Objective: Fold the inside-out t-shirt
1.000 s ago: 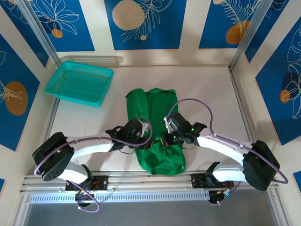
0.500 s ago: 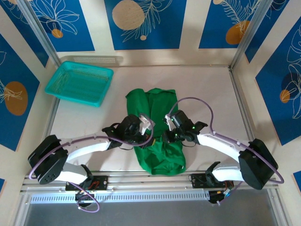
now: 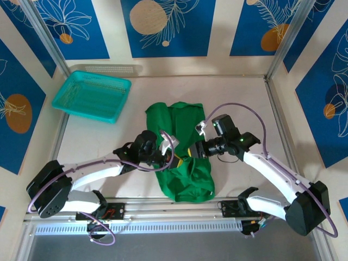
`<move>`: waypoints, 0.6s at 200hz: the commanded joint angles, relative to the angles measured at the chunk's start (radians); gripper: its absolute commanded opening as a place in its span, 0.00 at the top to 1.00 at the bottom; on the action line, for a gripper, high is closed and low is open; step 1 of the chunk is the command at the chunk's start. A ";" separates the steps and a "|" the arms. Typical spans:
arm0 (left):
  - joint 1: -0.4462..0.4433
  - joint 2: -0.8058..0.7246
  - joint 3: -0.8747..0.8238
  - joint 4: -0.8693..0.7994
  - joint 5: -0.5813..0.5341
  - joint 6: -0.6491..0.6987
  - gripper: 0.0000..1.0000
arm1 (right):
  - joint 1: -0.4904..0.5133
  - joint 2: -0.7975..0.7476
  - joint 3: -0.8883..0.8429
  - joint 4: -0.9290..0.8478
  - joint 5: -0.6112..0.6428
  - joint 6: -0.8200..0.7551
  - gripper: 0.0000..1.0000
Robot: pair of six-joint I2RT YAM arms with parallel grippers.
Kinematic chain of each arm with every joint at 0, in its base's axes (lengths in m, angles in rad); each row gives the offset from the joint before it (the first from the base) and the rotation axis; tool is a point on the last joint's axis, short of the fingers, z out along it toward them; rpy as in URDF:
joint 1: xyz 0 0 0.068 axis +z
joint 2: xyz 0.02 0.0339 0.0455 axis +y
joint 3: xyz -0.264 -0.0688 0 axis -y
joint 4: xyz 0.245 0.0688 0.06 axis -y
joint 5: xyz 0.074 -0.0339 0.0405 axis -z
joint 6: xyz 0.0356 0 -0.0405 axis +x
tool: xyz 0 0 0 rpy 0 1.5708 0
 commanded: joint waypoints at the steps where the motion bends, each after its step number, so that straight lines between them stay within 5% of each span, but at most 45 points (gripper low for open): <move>1: 0.010 0.003 0.013 0.049 0.058 0.013 1.00 | 0.003 0.017 -0.058 0.056 -0.153 0.001 0.66; 39: 0.021 0.006 -0.008 0.087 0.082 -0.012 1.00 | -0.024 0.120 -0.052 0.118 -0.254 -0.055 0.63; 120: 0.037 -0.004 -0.020 0.066 0.096 -0.007 1.00 | -0.026 0.123 -0.105 0.233 -0.172 -0.052 0.52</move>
